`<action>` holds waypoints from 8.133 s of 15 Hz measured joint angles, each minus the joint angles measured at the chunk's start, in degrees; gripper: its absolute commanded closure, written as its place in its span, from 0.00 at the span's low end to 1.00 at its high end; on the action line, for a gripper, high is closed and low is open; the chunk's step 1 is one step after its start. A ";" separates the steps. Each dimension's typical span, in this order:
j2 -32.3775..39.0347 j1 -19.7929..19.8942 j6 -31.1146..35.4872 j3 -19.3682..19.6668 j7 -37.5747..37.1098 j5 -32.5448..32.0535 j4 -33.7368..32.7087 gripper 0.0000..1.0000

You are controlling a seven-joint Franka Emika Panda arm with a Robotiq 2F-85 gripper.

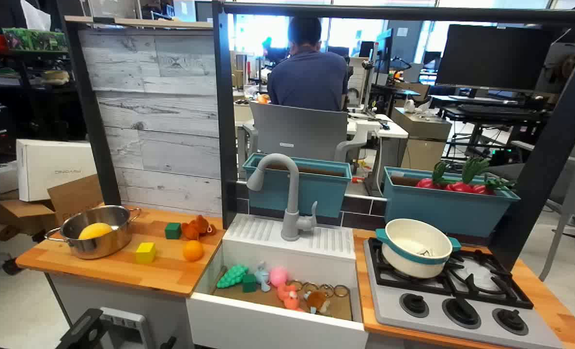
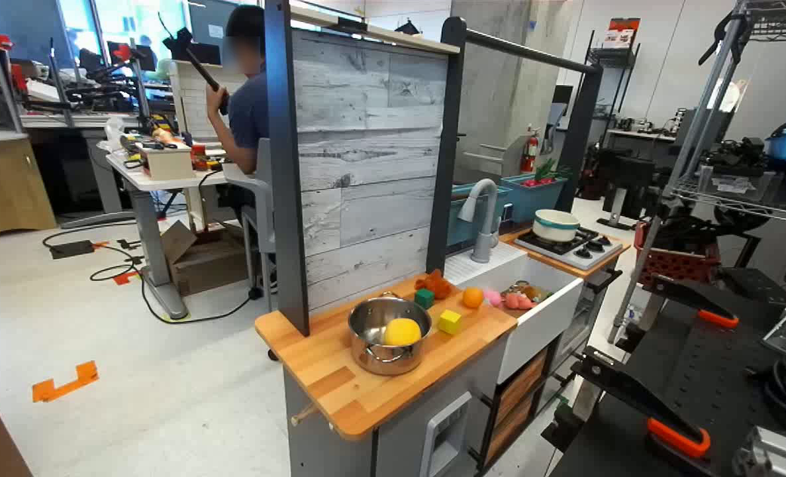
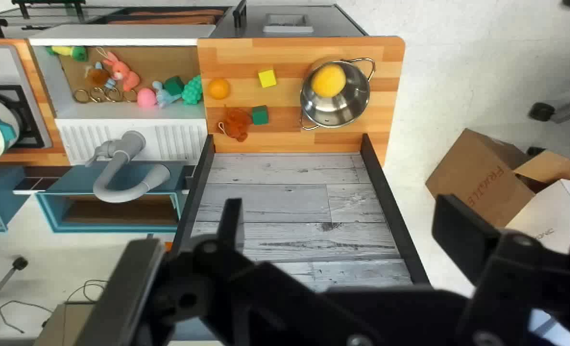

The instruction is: Remove the yellow plush toy from the silver pot, put it in the sink and put the yellow block, plastic orange and brown toy in the silver pot

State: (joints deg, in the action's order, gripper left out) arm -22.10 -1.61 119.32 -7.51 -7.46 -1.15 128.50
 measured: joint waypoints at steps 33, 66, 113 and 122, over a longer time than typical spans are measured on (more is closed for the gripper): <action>39.25 -4.11 16.92 1.21 -0.51 -2.02 -11.11 0.00; 69.92 -15.68 13.24 11.95 -21.15 -11.32 -34.78 0.00; 56.00 -15.71 15.78 11.95 -22.58 -4.11 -31.35 0.95; 33.37 -7.06 16.94 17.83 -32.10 -10.15 -7.98 0.95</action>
State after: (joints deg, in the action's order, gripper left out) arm 11.27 -8.67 136.26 10.32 -39.56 -11.30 120.52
